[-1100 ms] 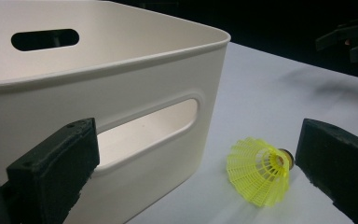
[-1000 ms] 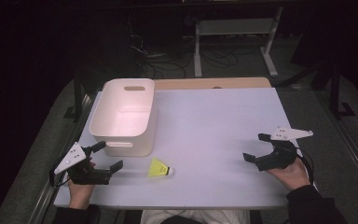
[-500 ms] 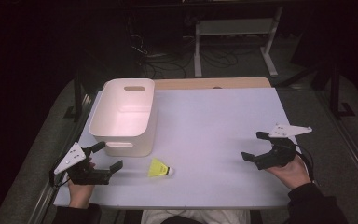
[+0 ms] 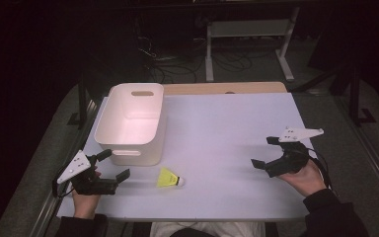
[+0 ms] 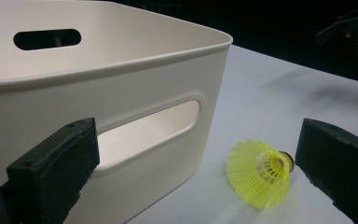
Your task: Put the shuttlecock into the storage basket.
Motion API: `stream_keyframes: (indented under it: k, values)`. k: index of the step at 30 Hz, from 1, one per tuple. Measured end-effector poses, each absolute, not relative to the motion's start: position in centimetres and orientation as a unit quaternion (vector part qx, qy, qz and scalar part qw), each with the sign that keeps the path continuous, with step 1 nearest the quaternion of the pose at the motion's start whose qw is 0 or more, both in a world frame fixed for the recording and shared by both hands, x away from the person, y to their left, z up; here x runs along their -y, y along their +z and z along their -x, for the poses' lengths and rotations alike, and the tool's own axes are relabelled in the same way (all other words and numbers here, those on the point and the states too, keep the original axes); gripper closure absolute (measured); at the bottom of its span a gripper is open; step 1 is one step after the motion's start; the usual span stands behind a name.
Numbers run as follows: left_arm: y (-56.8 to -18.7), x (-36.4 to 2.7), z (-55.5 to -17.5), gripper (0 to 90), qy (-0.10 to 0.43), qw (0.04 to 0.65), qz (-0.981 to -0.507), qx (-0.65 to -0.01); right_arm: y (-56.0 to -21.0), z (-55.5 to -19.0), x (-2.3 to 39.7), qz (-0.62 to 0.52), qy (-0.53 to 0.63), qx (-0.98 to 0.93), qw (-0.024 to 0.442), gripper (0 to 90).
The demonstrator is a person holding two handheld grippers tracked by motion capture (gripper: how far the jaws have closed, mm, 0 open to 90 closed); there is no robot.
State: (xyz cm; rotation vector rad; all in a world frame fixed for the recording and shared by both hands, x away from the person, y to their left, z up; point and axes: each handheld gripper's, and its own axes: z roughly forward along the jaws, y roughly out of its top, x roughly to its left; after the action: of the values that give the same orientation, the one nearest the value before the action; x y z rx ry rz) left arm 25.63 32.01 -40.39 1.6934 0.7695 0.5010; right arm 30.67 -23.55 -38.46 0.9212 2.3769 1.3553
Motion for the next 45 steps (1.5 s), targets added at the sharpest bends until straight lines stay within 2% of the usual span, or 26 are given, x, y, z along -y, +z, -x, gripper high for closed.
stream_keyframes:
  k: [45]
  values:
    - [-40.4, -32.1, -25.6, 0.0, 0.213, 0.571, -0.723, -0.326, -34.9, -31.9, 18.8, -0.247, 0.439, -0.857, 0.112, 0.0]
